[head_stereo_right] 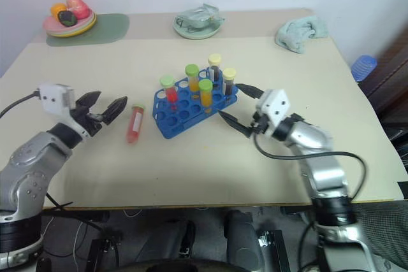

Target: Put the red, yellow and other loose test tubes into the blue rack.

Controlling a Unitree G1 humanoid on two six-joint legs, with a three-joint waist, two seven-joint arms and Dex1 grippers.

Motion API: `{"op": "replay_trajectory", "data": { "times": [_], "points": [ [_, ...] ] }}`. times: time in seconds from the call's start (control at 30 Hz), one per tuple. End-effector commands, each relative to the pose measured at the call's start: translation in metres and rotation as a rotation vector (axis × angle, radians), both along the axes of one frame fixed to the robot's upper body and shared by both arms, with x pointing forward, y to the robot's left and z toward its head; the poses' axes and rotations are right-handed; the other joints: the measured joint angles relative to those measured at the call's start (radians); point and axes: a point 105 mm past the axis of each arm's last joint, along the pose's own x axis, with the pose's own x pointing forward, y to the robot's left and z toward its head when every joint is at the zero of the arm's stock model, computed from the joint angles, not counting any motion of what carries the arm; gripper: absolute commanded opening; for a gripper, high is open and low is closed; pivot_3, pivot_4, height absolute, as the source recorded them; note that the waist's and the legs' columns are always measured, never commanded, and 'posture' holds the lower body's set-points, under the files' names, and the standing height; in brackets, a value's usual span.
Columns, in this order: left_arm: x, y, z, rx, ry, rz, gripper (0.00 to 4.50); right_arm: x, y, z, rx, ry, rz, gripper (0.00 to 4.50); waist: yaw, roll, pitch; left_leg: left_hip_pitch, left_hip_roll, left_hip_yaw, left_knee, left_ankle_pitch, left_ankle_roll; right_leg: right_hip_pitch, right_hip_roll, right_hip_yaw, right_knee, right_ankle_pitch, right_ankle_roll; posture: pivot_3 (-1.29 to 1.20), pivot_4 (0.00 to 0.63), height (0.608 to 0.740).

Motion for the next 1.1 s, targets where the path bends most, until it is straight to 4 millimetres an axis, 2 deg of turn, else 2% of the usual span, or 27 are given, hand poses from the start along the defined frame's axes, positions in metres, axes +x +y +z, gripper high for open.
{"op": "replay_trajectory", "data": {
  "times": [0.03, 0.13, 0.23, 0.3, 0.5, 0.73, 0.9, 1.03, 1.1],
  "points": [
    [0.008, -0.002, -0.001, 0.004, 0.175, 0.051, 4.43, -0.017, 0.000, 0.020, -0.068, -0.004, 0.098, 4.01, -0.001, -0.001, 0.000, 0.000, 0.000, 0.000, 0.000, 0.000, 0.000, 0.000, 0.000, 0.000, 0.000, 0.000, 0.000, 0.00, 0.150, 0.740],
    [0.022, -0.011, 0.004, -0.033, 0.287, 0.082, 4.43, -0.018, -0.001, 0.034, -0.131, -0.032, 0.129, 4.01, 0.000, -0.003, 0.001, 0.001, 0.000, 0.000, 0.001, 0.002, -0.004, 0.001, 0.000, 0.000, 0.000, 0.000, 0.001, 0.00, 0.150, 0.740],
    [0.031, -0.014, 0.000, -0.018, 0.426, 0.102, 4.43, -0.015, 0.002, 0.043, -0.155, -0.065, 0.147, 4.01, -0.003, -0.004, 0.000, 0.000, 0.000, 0.000, 0.001, 0.003, -0.005, 0.000, 0.000, 0.000, 0.000, 0.001, 0.002, 0.00, 0.150, 0.740],
    [0.038, -0.016, -0.001, -0.034, 0.485, 0.099, 4.43, -0.017, 0.005, 0.044, -0.186, -0.071, 0.172, 4.01, -0.002, -0.004, 0.000, 0.000, 0.000, 0.000, 0.000, 0.003, -0.005, -0.001, 0.000, 0.000, 0.000, 0.001, 0.002, 0.00, 0.150, 0.740],
    [0.051, -0.005, -0.013, 0.005, 0.633, 0.189, 4.43, -0.026, 0.010, 0.044, -0.227, -0.048, 0.243, 4.01, 0.003, -0.004, 0.001, -0.001, -0.001, 0.000, 0.001, 0.003, -0.005, -0.001, -0.001, 0.000, -0.001, 0.001, 0.002, 0.00, 0.150, 0.740],
    [0.057, -0.017, -0.030, -0.002, 0.747, 0.186, 4.43, -0.031, 0.010, 0.040, -0.256, -0.029, 0.269, 4.01, 0.019, -0.004, 0.001, -0.001, -0.001, 0.000, 0.001, 0.003, -0.006, -0.001, -0.001, 0.000, -0.001, 0.001, 0.002, 0.00, 0.150, 0.740],
    [0.059, -0.017, -0.037, -0.011, 0.819, 0.217, 4.43, -0.032, 0.009, 0.038, -0.263, -0.024, 0.269, 4.01, 0.021, -0.004, 0.000, -0.002, -0.001, 0.000, 0.001, 0.003, -0.006, -0.002, -0.002, 0.000, -0.001, 0.001, 0.002, 0.00, 0.150, 0.740],
    [0.059, -0.010, -0.039, 0.004, 0.844, 0.275, 3.18, -0.033, 0.009, 0.038, -0.261, -0.021, 0.268, 4.06, 0.020, -0.004, 0.000, -0.002, -0.001, 0.000, 0.001, 0.003, -0.006, -0.002, -0.002, 0.000, 0.000, 0.001, 0.002, 0.00, 0.150, 0.740],
    [0.059, -0.008, -0.041, -0.002, 0.851, 0.297, 2.12, -0.031, 0.008, 0.037, -0.259, -0.020, 0.270, 4.06, 0.021, -0.004, 0.000, -0.002, -0.001, 0.000, 0.001, 0.003, -0.006, -0.002, -0.002, 0.000, 0.000, 0.001, 0.002, 0.00, 0.150, 0.740]
  ]
}}
